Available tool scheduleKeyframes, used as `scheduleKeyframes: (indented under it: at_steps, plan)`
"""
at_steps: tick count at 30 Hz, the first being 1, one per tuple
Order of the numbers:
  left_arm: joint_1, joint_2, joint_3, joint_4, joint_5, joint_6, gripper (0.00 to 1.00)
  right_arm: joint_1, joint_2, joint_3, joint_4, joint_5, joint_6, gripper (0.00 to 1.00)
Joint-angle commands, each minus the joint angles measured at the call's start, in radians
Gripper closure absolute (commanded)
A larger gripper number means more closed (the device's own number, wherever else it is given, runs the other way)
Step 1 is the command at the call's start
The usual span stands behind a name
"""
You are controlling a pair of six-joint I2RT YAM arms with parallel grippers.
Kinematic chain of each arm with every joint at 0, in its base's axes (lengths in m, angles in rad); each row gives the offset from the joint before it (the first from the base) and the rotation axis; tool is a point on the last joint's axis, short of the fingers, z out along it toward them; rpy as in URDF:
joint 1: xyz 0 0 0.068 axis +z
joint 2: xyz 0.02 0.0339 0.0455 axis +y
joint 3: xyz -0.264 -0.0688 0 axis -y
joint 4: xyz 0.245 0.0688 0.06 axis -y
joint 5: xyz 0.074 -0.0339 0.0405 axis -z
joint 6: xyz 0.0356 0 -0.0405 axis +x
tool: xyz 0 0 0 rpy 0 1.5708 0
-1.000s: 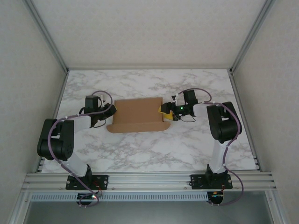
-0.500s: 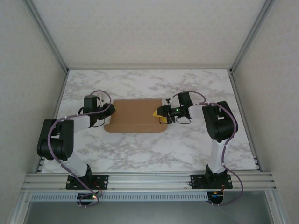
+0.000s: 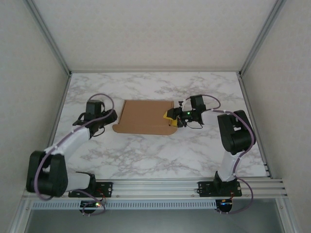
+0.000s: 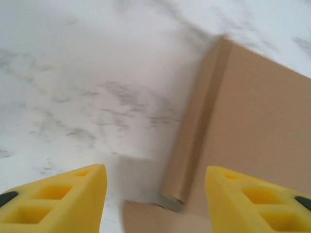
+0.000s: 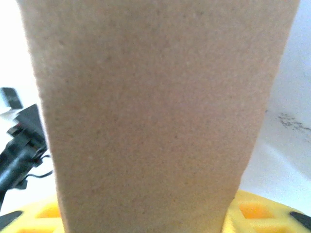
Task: Fold the paper box
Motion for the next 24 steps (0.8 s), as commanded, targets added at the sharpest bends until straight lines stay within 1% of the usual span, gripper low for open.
scheduleKeyframes:
  at_steps: [1, 2, 3, 4, 5, 7, 9, 11, 13, 17, 21, 24]
  plan:
    - [-0.223, -0.114, -0.016, 0.009, -0.225, 0.249, 0.43, 0.004, -0.036, -0.03, -0.054, 0.03, 0.025, 0.56]
    - [-0.3, -0.146, -0.042, 0.043, -0.257, 0.342, 0.42, 0.004, -0.04, -0.03, -0.057, 0.029, 0.024, 0.56]
    - [-0.357, -0.17, -0.065, 0.073, -0.281, 0.422, 0.41, 0.003, -0.043, -0.032, -0.058, 0.027, 0.027, 0.56]
    - [-0.413, -0.194, -0.102, 0.112, -0.31, 0.515, 0.4, 0.003, -0.046, -0.033, -0.056, 0.027, 0.029, 0.56]
    - [-0.448, -0.214, -0.136, 0.147, -0.324, 0.601, 0.39, 0.004, -0.05, -0.034, -0.056, 0.026, 0.034, 0.56]
    - [-0.474, -0.23, -0.184, 0.197, -0.328, 0.724, 0.38, 0.004, -0.056, -0.035, -0.052, 0.02, 0.044, 0.56]
    - [-0.479, -0.214, -0.201, 0.216, -0.312, 0.815, 0.38, 0.004, -0.065, -0.032, -0.053, 0.013, 0.052, 0.56]
    - [-0.495, -0.201, -0.212, 0.224, -0.284, 0.891, 0.35, 0.004, -0.072, -0.032, -0.055, 0.008, 0.056, 0.55]
    - [-0.509, -0.185, -0.229, 0.253, -0.275, 0.953, 0.34, 0.005, -0.077, -0.029, -0.058, 0.007, 0.058, 0.55]
    - [-0.516, -0.091, -0.244, 0.355, -0.305, 1.016, 0.35, 0.012, -0.079, -0.027, -0.055, 0.003, 0.066, 0.55]
    - [-0.523, 0.01, -0.238, 0.467, -0.366, 1.041, 0.35, 0.018, -0.083, -0.03, -0.048, -0.003, 0.076, 0.55]
    - [-0.525, 0.065, -0.235, 0.529, -0.356, 1.057, 0.35, 0.024, -0.091, -0.032, -0.041, -0.008, 0.087, 0.55]
